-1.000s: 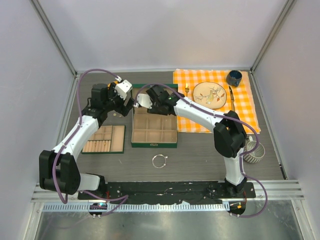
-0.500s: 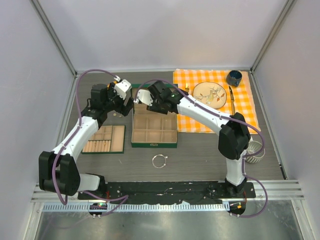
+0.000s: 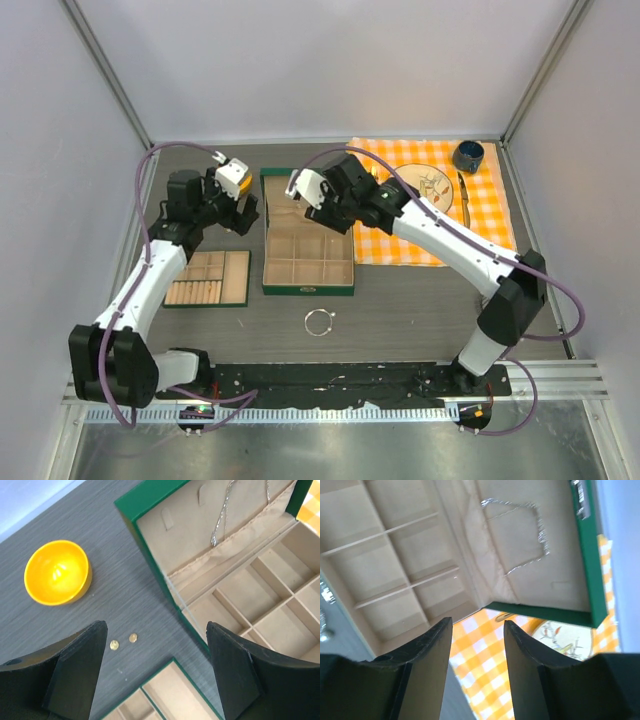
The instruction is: Organize the mixed jewelry
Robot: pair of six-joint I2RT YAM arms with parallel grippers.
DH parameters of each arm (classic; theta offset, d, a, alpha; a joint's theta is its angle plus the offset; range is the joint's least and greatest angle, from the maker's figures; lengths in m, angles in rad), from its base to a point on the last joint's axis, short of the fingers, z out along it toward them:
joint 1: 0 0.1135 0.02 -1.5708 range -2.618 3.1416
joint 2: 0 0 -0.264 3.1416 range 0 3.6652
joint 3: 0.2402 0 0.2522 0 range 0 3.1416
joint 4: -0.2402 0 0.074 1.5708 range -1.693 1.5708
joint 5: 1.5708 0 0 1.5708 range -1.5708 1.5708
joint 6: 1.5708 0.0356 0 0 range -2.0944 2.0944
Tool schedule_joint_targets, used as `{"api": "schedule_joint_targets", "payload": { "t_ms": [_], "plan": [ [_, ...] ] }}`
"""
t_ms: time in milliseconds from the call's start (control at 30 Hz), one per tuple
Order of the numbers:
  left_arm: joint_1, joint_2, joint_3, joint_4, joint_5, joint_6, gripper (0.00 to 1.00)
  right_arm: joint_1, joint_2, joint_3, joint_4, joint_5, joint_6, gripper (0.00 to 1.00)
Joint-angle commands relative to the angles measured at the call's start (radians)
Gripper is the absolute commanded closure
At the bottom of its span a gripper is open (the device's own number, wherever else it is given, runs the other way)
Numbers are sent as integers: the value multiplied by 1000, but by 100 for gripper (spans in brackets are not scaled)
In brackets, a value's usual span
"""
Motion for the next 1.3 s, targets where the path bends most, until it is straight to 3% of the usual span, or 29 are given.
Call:
{"api": "schedule_joint_targets", "payload": {
  "t_ms": [0,133,367,500,900,1267],
  "plan": [
    [37,-67,41,-161,35,38,16,-5,-121,-73,-51,-153,75,49],
    [45,-93,35,-252,26,55,16,30,-176,-130,-105,-267,89,49],
    [48,-147,-10,-273,-8,-4,14,220,-199,-277,-93,-232,101,51],
    [47,-170,-20,-269,-31,-21,13,265,-160,-328,-33,-239,104,51],
    [48,-193,-71,-262,-28,-12,3,308,15,-367,70,-285,90,51],
    [48,-198,-99,-253,-36,20,2,311,101,-370,106,-282,89,51]
  ]
}}
